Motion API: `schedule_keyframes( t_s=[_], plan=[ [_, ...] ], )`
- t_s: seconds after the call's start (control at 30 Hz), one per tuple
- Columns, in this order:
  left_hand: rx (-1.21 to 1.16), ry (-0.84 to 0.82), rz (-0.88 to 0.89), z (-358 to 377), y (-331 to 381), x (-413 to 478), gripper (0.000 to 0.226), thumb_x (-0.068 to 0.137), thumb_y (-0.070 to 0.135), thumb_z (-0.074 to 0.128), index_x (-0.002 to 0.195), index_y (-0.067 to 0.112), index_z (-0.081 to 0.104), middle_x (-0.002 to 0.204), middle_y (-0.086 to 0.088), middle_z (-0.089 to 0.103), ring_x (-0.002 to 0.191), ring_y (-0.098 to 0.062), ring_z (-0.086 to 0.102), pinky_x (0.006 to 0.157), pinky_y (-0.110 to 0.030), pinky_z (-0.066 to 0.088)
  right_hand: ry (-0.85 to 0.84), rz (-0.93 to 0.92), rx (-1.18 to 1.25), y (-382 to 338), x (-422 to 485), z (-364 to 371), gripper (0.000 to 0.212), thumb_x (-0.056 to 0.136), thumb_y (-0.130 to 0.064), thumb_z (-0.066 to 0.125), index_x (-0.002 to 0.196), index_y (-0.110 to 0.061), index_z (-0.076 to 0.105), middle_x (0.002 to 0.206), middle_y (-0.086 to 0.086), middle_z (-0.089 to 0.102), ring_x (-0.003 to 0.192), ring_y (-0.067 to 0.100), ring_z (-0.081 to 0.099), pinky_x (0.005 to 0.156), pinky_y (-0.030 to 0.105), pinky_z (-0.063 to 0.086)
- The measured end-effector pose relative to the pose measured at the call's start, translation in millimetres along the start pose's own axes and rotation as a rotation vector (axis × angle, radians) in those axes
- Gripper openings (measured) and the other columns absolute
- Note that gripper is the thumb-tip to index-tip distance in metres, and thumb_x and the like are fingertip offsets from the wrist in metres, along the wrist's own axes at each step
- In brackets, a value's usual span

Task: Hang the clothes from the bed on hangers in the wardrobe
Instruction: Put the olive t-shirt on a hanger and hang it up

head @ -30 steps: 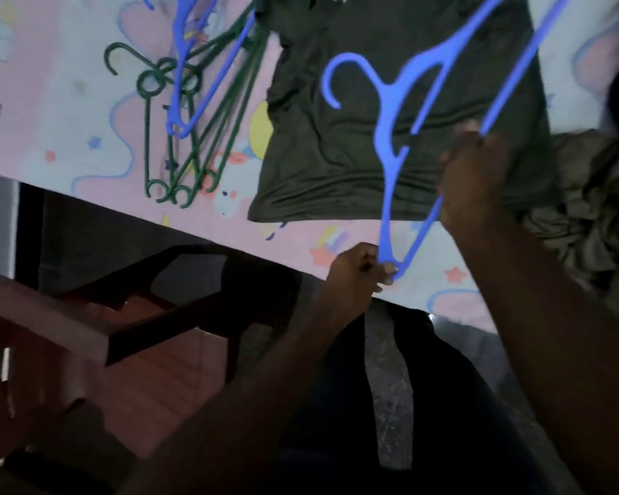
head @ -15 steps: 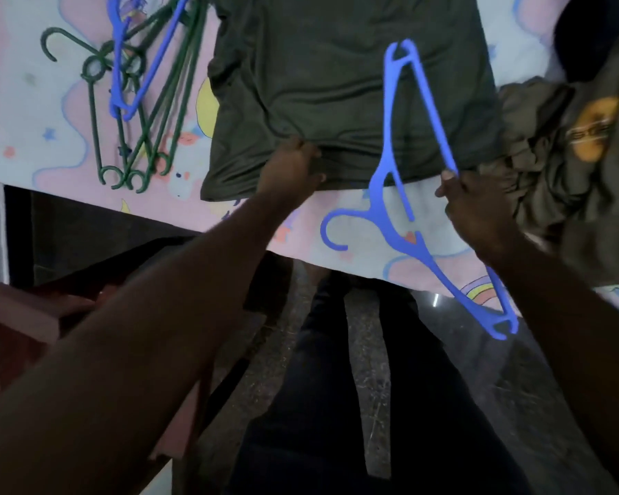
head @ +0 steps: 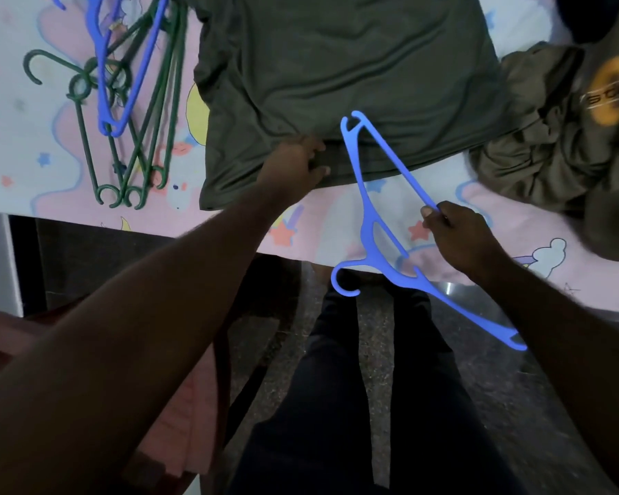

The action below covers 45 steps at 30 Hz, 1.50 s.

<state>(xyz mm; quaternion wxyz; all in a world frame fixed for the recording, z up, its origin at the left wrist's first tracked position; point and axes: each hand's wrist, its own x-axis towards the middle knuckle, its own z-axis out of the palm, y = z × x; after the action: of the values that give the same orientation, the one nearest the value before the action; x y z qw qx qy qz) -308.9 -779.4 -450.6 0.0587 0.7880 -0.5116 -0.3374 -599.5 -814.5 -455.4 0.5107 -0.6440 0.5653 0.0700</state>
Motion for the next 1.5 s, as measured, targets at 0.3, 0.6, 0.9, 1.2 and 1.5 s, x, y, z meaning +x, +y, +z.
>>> schedule_keyframes(
  t_s=[0.3,0.6,0.9,1.2,1.5],
  plan=[
    [0.032,0.153,-0.003,14,-3,13,0.029,0.086,0.018,0.046,0.091,-0.003,0.066,0.089,-0.024,0.066,0.084,-0.039,0.062,0.075,-0.045,0.044,-0.056,0.023,0.082,9,-8,9,0.032,0.103,-0.033,0.047,0.096,-0.009,0.067,0.096,-0.012,0.067,0.097,0.009,0.06,0.087,0.025,0.04],
    [0.285,-0.056,0.087,9,-7,11,0.038,0.087,0.024,0.041,0.104,0.002,0.066,0.113,-0.021,0.059,0.102,-0.038,0.057,0.079,-0.043,0.046,-0.053,0.011,0.049,12,-3,9,0.034,0.101,-0.036,0.048,0.096,-0.009,0.068,0.1,-0.005,0.071,0.096,0.018,0.064,0.087,0.033,0.048],
    [-0.2,0.056,-0.186,-2,-11,11,0.014,0.086,0.012,0.06,0.092,0.005,0.07,0.089,-0.013,0.072,0.077,-0.02,0.061,0.068,-0.023,0.041,-0.068,-0.049,-0.012,17,-2,9,0.034,0.1,-0.035,0.051,0.087,-0.006,0.063,0.092,0.004,0.07,0.079,0.022,0.061,0.072,0.033,0.046],
    [-0.177,0.303,0.044,-19,-8,7,0.022,0.096,0.019,0.053,0.102,-0.003,0.056,0.083,-0.014,0.065,0.082,-0.033,0.062,0.066,-0.025,0.031,0.003,0.057,0.062,8,-1,12,0.037,0.101,-0.034,0.049,0.08,-0.007,0.062,0.071,0.005,0.061,0.054,0.006,0.052,0.06,0.023,0.04],
    [0.35,0.146,-0.056,-29,-27,-15,0.033,0.092,0.031,0.059,0.118,0.011,0.061,0.105,-0.02,0.066,0.099,-0.04,0.06,0.078,-0.043,0.048,0.436,0.396,0.858,-23,13,15,0.039,0.102,-0.043,0.045,0.075,-0.016,0.049,0.059,0.007,0.044,0.034,0.011,0.032,0.04,0.014,0.023]
  ],
)
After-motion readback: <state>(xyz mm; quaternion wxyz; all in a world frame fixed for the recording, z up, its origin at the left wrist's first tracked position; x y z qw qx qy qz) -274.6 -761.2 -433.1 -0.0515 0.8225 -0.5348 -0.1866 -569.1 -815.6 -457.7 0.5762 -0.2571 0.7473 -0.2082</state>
